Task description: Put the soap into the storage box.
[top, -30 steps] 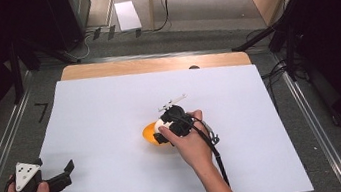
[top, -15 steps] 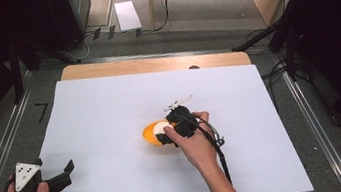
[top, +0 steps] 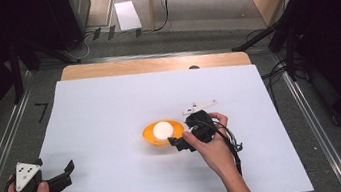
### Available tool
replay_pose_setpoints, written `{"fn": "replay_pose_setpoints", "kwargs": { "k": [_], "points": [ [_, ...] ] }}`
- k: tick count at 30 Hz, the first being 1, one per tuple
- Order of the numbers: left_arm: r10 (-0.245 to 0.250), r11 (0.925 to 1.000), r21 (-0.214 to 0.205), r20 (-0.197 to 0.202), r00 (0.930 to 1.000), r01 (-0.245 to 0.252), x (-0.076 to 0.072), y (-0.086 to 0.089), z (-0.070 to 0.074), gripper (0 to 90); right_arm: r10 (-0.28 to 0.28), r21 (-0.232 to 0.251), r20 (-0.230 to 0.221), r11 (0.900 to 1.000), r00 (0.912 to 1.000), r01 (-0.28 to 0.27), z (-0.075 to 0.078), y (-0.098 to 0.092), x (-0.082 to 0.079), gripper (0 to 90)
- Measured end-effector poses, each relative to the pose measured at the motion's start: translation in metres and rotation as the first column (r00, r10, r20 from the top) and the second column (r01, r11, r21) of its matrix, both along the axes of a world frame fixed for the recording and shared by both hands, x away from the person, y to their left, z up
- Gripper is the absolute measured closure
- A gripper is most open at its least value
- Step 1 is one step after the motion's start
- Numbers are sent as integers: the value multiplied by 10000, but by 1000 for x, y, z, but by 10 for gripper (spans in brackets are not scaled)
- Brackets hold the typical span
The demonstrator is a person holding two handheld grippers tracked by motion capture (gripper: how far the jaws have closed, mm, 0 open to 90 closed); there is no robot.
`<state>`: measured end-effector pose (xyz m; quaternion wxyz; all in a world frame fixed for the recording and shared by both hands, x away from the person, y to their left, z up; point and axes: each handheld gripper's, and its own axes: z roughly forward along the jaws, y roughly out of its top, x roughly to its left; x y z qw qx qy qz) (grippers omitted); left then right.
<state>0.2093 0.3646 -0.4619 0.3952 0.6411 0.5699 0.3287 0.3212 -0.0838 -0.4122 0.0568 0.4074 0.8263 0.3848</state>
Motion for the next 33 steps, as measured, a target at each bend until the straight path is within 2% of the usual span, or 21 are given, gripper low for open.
{"fn": "replay_pose_setpoints", "kwargs": {
  "k": [7,12,21,33],
  "points": [
    [-6,10000,-7,-1,10000,6,0,0,0,0,-543,207,575,9984,9969,532,-7,-28,-9,0],
    [13,10000,-9,2,10000,-13,0,0,0,0,-932,326,839,9953,9921,907,-18,-49,-16,0],
    [62,10000,55,75,10000,-62,-1,-1,0,0,-1450,656,1037,9882,9840,1387,-32,-77,-26,0],
    [136,9999,74,79,9999,-137,-1,-1,0,0,-2024,694,1013,9781,9741,1960,-43,-115,-39,0]
  ]
}}
